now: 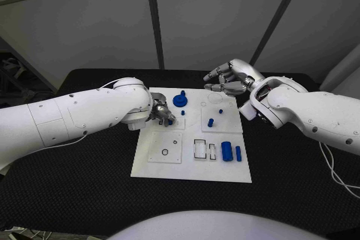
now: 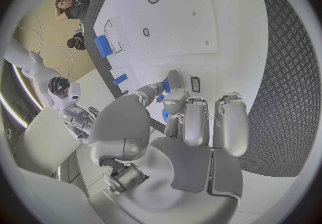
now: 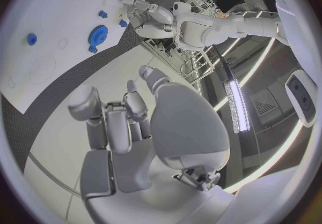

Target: Assemble the parts on the task board

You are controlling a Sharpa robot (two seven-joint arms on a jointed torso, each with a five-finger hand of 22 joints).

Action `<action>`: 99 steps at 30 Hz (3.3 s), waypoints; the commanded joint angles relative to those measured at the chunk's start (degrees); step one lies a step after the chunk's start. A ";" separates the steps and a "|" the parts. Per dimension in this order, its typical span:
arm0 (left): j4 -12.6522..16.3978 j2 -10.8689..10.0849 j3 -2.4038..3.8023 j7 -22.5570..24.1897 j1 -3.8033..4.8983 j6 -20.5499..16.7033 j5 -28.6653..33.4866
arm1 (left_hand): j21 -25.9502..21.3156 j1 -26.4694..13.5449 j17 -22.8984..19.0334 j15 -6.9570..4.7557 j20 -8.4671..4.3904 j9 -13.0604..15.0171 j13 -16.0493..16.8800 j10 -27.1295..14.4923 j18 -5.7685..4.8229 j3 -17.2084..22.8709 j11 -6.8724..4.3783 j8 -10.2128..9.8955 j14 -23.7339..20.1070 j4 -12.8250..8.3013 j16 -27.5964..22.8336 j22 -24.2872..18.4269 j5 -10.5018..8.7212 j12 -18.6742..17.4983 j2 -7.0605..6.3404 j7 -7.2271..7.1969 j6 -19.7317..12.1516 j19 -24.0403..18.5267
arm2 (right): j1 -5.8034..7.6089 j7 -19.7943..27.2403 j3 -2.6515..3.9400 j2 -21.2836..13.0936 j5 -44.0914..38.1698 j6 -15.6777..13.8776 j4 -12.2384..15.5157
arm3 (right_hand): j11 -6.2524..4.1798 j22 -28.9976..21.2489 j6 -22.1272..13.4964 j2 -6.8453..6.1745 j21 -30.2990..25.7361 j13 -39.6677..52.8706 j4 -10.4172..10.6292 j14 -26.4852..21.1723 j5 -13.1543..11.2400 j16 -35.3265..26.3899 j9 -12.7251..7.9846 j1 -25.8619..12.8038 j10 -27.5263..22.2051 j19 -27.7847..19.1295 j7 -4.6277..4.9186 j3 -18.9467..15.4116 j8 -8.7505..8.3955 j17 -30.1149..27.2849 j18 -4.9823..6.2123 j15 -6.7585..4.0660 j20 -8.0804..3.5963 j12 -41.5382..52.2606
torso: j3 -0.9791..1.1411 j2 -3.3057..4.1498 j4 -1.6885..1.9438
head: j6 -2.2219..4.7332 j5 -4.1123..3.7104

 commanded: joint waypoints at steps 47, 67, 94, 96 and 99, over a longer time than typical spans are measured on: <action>3.02 -4.42 7.41 -0.07 0.39 -1.64 2.44 | -3.62 6.34 -0.11 -0.16 -0.29 -1.69 -6.41 -4.26 -0.83 -20.91 0.98 -1.22 2.27 8.19 -0.55 1.41 -8.76 -4.71 -1.47 0.89 -1.97 0.84 | 0.08 0.09 0.03 0.36 -0.27 0.84 -0.88 | -0.26 -0.06 0.48 -0.19 -0.23 -0.08 0.57 2.94 0.25 -0.42 0.10 -0.78 0.21 0.08 -0.05 -0.09 0.19 1.62 1.08 -0.30 -0.18 -0.20 | 0.02 -0.05 0.06 | 0.58 0.23; -14.28 0.67 7.98 -0.02 4.03 7.66 0.76 | -9.54 12.85 -1.18 2.42 2.15 -10.22 -16.75 -10.51 0.39 -26.16 4.11 -12.08 1.70 10.05 -1.26 -3.54 -10.17 -10.75 0.48 4.57 -7.10 -1.26 | 0.08 0.06 0.03 0.52 -0.27 0.67 -1.29 | -0.29 -1.11 0.46 -0.11 -0.84 -0.89 0.72 2.78 0.47 -0.81 0.11 -0.85 -0.40 -0.59 -0.08 -0.07 0.20 0.90 1.29 -0.32 -0.20 -0.87 | 0.01 0.12 -0.05 | 1.46 0.61; -22.59 6.48 6.45 2.07 3.14 10.65 -1.66 | -8.32 13.00 -0.41 1.74 1.67 -10.58 -17.17 -9.52 0.07 -30.70 3.18 -10.55 2.04 12.18 -0.69 -1.94 -15.51 -9.61 1.28 3.38 -1.66 -0.38 | 0.08 0.20 0.03 0.65 -0.27 0.68 -1.04 | -0.37 -3.01 0.40 -0.14 -2.08 -4.11 0.95 2.44 0.74 -1.60 0.14 -0.82 -2.81 -1.85 -0.14 0.08 0.25 -0.28 1.65 -0.39 -0.24 -3.70 | 0.01 0.04 -0.05 | 1.31 1.61; -22.74 6.71 6.38 2.03 3.06 11.10 -1.66 | -8.38 13.00 -0.45 1.74 1.67 -10.58 -17.24 -9.55 0.08 -30.71 3.18 -10.54 2.03 12.18 -0.71 -2.00 -15.52 -9.66 1.28 3.38 -1.65 -0.40 | 0.08 0.19 0.03 0.66 -0.27 0.71 -1.03 | -0.37 -3.01 0.40 -0.14 -2.08 -4.11 0.95 2.44 0.74 -1.60 0.14 -0.82 -2.81 -1.85 -0.14 0.08 0.25 -0.28 1.65 -0.39 -0.24 -3.70 | 0.03 0.04 -0.07 | 1.28 1.66; -22.85 6.94 6.30 2.04 2.94 11.50 -1.66 | -8.40 13.05 -0.46 1.73 1.66 -10.57 -17.29 -9.58 0.09 -30.73 3.17 -10.52 2.03 12.15 -0.72 -2.01 -15.51 -9.69 1.33 3.36 -1.62 -0.40 | 0.08 0.17 0.03 0.68 -0.27 0.75 -1.01 | -0.37 -3.01 0.40 -0.14 -2.08 -4.11 0.95 2.44 0.74 -1.60 0.14 -0.82 -2.81 -1.85 -0.14 0.08 0.25 -0.28 1.65 -0.39 -0.24 -3.70 | 0.01 0.07 -0.05 | 1.29 1.67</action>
